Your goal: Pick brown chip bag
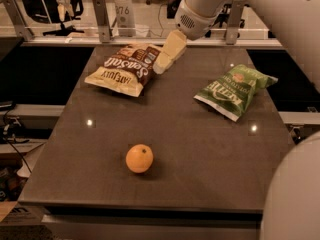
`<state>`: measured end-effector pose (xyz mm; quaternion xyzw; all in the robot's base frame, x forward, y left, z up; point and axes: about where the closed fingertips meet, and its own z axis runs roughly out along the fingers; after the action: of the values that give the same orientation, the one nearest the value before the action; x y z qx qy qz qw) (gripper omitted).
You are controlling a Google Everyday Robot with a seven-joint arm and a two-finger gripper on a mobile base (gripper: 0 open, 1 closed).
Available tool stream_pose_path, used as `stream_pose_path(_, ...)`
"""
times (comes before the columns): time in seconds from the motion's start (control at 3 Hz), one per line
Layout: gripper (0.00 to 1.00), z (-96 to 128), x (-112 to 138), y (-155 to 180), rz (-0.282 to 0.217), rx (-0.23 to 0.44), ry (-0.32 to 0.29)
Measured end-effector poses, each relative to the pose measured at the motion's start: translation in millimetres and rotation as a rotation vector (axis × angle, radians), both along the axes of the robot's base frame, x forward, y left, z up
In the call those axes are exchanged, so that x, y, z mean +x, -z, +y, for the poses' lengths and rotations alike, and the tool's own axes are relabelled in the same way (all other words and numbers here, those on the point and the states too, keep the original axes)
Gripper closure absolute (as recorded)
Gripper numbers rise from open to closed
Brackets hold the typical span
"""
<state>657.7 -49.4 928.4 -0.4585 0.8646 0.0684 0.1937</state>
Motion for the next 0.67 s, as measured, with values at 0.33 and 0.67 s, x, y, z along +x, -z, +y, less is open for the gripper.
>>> stream_pose_path(0.33, 0.00, 20.8, 18.7, 14.3, 0.022, -0.011, 0.067)
stream_pose_path(0.67, 0.00, 37.0, 33.7, 25.7, 0.007, -0.027, 0.157)
